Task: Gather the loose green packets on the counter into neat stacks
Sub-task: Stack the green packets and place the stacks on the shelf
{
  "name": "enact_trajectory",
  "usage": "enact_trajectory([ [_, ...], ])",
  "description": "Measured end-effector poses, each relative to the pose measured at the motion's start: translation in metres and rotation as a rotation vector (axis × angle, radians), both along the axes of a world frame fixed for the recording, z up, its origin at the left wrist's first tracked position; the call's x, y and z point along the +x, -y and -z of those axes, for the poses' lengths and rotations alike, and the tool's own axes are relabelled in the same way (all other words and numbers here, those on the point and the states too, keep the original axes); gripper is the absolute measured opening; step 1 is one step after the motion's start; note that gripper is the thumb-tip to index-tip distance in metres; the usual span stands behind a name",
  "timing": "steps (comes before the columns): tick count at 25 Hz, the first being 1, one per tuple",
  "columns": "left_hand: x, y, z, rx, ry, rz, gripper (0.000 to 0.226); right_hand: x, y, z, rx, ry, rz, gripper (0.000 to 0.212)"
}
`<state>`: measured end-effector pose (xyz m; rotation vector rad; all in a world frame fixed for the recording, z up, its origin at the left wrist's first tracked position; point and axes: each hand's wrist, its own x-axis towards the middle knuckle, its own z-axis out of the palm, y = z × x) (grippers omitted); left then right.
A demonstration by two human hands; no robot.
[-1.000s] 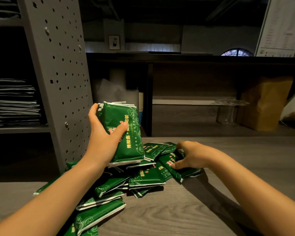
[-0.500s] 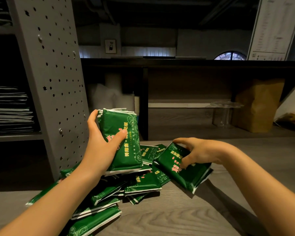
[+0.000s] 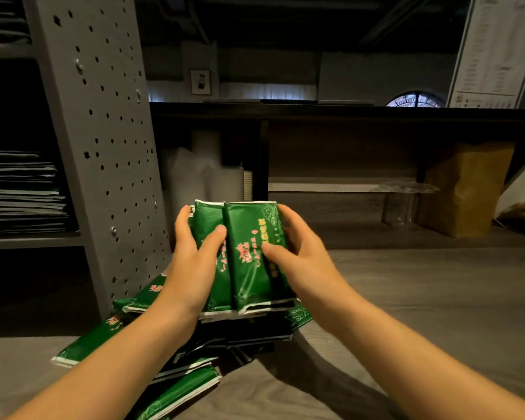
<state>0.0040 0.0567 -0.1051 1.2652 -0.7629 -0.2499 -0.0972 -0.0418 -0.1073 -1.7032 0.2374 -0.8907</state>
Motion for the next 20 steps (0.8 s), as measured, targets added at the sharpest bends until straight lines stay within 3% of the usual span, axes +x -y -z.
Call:
enact_trajectory([
  [3, -0.007, -0.001, 0.001, -0.028, -0.005, 0.034, 0.063, 0.006, -0.015, 0.009, -0.029, 0.013, 0.031, 0.063],
  [7, -0.011, -0.003, 0.001, 0.015, 0.09, 0.06, 0.084, 0.004, -0.02, 0.01, -0.028, 0.013, -0.104, 0.069],
  [10, -0.005, -0.004, -0.001, 0.049, 0.193, -0.013, 0.084, 0.001, -0.011, 0.001, 0.041, 0.009, -0.17, 0.061],
  [12, 0.001, -0.005, -0.004, 0.033, 0.218, -0.07, 0.083, 0.001, 0.005, 0.0, -0.028, -0.029, -0.043, 0.05],
  [16, 0.017, -0.008, -0.012, -0.019, 0.178, -0.163, 0.081, -0.002, 0.036, 0.018, -0.426, -0.322, 0.194, 0.038],
  [20, 0.028, -0.007, -0.009, -0.004, 0.186, -0.221, 0.084, 0.002, 0.038, 0.035, -0.728, -0.742, 0.018, 0.048],
])
